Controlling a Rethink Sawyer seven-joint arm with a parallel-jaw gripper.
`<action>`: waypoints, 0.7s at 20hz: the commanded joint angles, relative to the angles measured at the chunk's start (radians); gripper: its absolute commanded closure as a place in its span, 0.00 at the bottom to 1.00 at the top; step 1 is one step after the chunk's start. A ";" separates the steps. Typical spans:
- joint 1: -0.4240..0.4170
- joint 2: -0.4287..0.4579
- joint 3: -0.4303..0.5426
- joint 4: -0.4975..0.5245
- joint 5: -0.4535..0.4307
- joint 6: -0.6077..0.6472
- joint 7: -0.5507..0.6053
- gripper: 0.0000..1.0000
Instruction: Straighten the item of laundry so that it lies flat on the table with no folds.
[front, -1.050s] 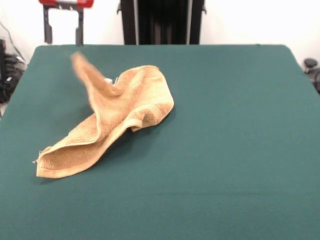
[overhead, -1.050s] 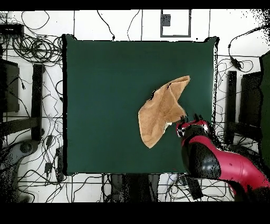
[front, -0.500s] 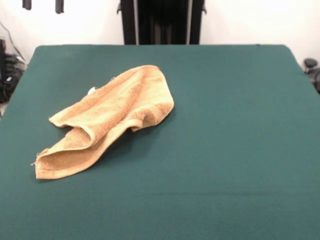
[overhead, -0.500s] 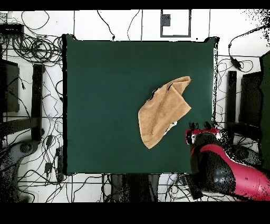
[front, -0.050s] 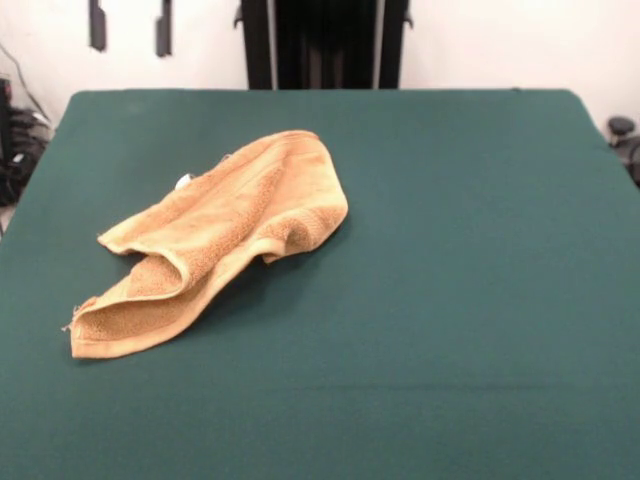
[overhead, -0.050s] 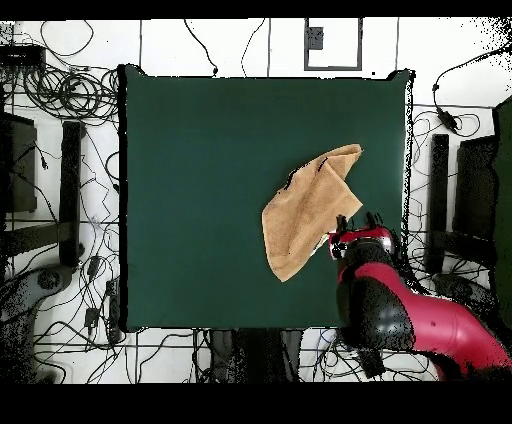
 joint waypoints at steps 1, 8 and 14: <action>0.084 0.218 -0.024 -0.022 -0.065 -0.146 0.164 0.00; 0.125 0.247 -0.062 -0.033 -0.036 -0.207 0.180 0.00; 0.149 0.284 -0.082 -0.041 -0.023 -0.270 0.192 0.00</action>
